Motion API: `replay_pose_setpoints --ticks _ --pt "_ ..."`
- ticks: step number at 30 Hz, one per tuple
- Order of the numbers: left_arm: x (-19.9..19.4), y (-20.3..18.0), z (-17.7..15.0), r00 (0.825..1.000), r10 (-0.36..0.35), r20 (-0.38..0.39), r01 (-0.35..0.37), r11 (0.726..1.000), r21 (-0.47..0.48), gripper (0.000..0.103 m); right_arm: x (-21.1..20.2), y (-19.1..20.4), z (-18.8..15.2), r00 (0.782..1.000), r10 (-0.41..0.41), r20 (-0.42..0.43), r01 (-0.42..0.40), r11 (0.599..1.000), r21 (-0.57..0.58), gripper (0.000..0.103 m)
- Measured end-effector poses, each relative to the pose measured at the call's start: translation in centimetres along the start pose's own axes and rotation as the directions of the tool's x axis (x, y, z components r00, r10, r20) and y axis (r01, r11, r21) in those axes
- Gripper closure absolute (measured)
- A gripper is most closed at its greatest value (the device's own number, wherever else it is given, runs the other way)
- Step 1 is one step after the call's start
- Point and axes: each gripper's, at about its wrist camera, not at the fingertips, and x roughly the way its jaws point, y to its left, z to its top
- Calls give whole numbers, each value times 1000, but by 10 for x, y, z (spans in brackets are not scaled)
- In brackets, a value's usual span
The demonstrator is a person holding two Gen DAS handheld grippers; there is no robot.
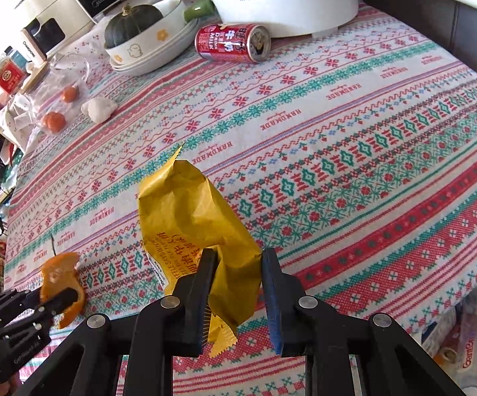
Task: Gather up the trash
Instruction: 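Carry the orange peel and yellow bag with both tools over the white bin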
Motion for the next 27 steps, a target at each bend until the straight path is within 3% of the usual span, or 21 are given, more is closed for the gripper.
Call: replay_pose_setpoints --ticks 5,12,27 --pt "-9 -16 9 998 -53 46 53 999 11 92 -13 -7 -4 1000 -10 9 10 1000 -8 78" --pt "-12 -65 19 991 -121 55 117 990 74 92 -40 -31 -9 999 -39 36 39 999 0 78" --pt "0 -194 24 964 -267 11 258 939 226 92 -103 -134 -33 986 -156 63 146 978 151 78"
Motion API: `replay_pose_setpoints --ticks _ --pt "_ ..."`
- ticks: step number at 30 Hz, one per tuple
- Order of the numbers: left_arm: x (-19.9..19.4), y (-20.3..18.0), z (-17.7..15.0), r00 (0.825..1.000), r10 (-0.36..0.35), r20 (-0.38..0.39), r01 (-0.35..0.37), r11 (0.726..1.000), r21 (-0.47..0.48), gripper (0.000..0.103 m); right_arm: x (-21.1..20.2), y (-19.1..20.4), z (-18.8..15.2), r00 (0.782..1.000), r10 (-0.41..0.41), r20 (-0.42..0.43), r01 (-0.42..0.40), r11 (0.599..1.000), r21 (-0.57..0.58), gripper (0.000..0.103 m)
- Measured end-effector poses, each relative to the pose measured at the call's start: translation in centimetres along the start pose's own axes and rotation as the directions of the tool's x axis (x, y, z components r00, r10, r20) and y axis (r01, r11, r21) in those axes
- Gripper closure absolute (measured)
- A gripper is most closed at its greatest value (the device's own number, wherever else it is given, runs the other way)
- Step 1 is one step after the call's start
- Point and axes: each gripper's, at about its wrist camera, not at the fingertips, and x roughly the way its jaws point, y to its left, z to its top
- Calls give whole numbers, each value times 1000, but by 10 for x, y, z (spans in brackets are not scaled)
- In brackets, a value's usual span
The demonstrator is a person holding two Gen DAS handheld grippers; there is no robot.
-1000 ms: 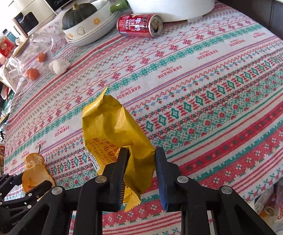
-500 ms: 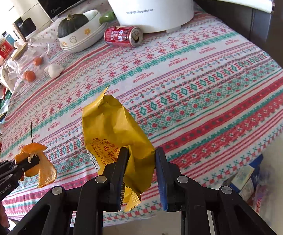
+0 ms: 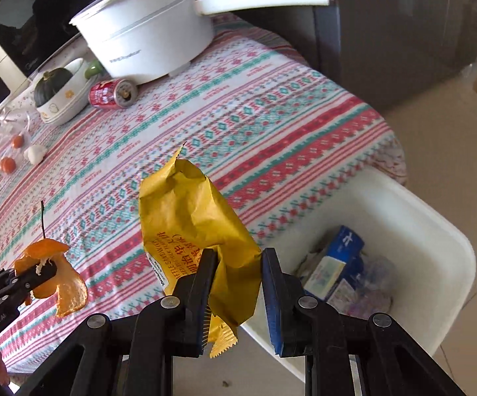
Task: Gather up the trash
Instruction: 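Carry the orange peel and yellow bag with both tools over the white bin, then open the left tool to drop the peel while the right tool releases the bag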
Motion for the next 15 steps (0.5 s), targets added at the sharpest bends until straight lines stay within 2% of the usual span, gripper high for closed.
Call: replay_pose_setpoints --ticks 15 --pt "63 -107 -3 989 -127 -70 137 979 154 92 -21 -115 -43 988 -144 -58 150 982 114 78"
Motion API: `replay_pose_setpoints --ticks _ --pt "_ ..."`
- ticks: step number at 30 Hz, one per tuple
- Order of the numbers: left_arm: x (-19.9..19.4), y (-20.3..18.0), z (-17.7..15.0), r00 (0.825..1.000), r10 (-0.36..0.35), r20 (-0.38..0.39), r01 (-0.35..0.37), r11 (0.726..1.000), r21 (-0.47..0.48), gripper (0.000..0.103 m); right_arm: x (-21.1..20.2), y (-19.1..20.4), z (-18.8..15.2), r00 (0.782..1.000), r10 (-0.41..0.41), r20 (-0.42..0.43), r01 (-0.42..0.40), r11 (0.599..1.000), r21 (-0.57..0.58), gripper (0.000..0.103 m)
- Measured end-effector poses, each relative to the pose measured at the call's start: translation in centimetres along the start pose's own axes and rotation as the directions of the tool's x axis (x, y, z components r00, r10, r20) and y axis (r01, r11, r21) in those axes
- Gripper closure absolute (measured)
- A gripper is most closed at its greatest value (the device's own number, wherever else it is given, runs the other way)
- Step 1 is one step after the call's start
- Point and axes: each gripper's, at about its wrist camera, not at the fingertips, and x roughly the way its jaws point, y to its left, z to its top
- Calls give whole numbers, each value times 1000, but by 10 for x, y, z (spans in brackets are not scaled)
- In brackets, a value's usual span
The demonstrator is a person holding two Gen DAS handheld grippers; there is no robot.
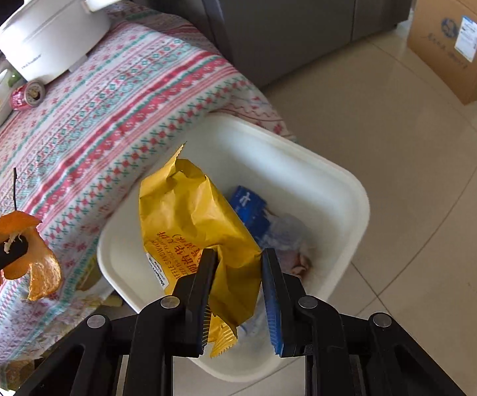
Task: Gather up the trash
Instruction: 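Open the left tool to drop the peel while the right tool releases the bag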
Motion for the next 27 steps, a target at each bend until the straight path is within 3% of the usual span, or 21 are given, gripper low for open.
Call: replay_pose_setpoints --ticks 6,13,14,15,17,27 --pt "26 -19 4 999 -29 -18 30 999 18 92 -2 -33 -8 999 -33 -18 33 998 46 78" --pt "41 -19 14 999 -44 -26 44 999 -5 85 2 -36 -6 998 -57 -30 58 998 37 78" --pt "43 -18 15 998 -44 -37 44 999 -12 73 3 -34 -6 998 -56 -30 57 998 35 78" --pt "41 -18 14 998 -42 -37 41 999 -18 52 3 -33 -5 998 -54 -29 55 998 32 78" --pt "36 -18 15 1000 -25 -12 25 1000 -14 30 2 -30 -3 998 -54 -23 54 998 21 78" --pt "-9 4 17 998 46 40 -46 999 -10 15 4 -32 5 998 -64 -21 64 997 32 76"
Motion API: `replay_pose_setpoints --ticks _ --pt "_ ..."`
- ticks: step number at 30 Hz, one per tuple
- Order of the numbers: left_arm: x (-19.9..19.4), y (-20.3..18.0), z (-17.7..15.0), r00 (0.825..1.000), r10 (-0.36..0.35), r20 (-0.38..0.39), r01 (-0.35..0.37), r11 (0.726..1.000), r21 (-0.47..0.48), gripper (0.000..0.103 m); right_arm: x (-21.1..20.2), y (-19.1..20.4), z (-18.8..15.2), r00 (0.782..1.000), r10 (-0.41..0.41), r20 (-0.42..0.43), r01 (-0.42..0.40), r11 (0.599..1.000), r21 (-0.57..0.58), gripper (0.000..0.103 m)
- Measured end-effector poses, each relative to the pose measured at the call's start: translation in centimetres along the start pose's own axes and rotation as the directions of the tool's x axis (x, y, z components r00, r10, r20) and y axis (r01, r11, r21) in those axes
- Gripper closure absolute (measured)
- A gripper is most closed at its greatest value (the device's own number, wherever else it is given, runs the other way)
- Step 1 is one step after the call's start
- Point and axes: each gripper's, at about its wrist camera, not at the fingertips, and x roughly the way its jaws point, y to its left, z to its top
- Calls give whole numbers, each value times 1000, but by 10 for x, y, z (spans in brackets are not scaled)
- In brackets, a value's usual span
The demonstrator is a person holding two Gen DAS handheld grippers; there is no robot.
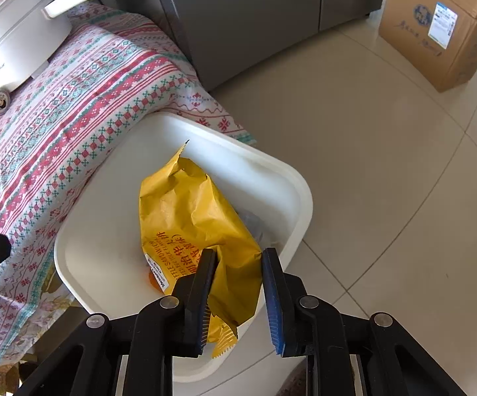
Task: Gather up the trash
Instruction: 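Open the left tool to drop the peel while the right tool releases the bag, then withdraw both open tools from the bin back over the table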
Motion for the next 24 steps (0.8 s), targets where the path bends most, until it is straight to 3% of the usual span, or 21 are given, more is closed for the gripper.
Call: replay_pose_setpoints --ticks 2,6,12,24 --pt "-11 9 -5 1000 18 6 -18 1000 -10 14 0 2 2 1000 9 -3 -9 1000 10 74" --pt "-33 29 -12 998 51 22 -50 998 -26 12 -1 8 7 999 32 -12 -31 999 31 45" --pt "-69 57 -26 993 111 51 -108 993 -51 7 -12 36 13 999 49 24 -49 999 -9 30" --pt "-121 125 -61 972 226 68 -214 966 -148 3 -16 125 16 993 108 52 -100 985 -137 20"
